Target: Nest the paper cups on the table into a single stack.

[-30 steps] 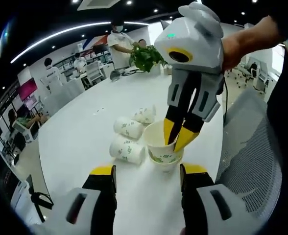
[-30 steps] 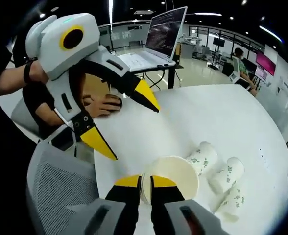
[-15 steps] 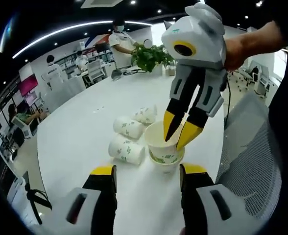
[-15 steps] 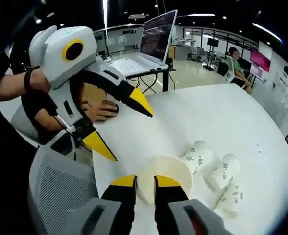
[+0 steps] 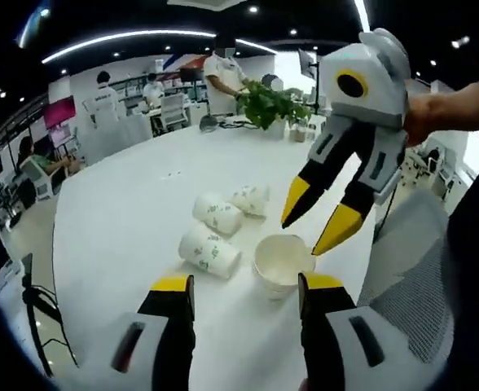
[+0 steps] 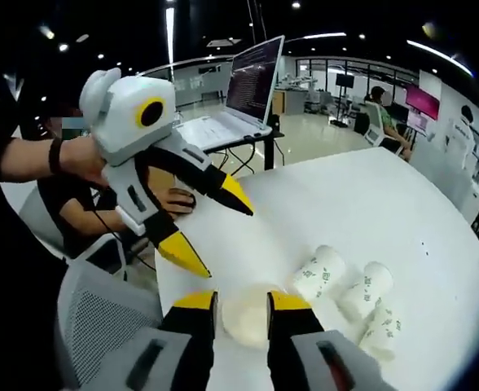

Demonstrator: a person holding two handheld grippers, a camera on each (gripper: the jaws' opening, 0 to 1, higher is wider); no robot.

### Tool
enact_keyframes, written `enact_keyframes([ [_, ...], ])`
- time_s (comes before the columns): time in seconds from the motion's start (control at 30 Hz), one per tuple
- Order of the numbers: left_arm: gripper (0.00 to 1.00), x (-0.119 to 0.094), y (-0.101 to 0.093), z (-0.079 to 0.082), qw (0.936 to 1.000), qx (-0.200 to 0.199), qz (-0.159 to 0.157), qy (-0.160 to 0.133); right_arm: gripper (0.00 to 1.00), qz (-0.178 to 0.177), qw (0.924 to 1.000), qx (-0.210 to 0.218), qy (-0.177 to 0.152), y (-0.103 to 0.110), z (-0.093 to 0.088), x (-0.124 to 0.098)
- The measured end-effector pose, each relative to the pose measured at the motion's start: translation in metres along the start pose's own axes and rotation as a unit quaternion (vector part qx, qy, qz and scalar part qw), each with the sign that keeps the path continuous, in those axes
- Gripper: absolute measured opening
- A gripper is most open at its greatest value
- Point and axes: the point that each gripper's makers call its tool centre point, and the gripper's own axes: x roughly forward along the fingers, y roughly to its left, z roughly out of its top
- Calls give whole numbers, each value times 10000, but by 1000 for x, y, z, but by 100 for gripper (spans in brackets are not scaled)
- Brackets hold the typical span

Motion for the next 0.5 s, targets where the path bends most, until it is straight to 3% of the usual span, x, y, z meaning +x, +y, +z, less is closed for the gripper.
enact_keyframes([
  [0.13,50,6,15,-5,9996,-267,99,41,28,-146,9991,325,-210,-14,-1,-8],
  [0.27,51,12,18,-8,9987,-465,168,146,42,-385,9967,626,-347,-26,-7,-21],
  [0.4,50,19,30,-18,9944,-920,373,349,49,-563,9934,879,-483,-34,-15,-30],
  [0.5,62,26,38,-19,9892,-1302,541,391,58,-707,9903,1049,-576,-39,-21,-37],
])
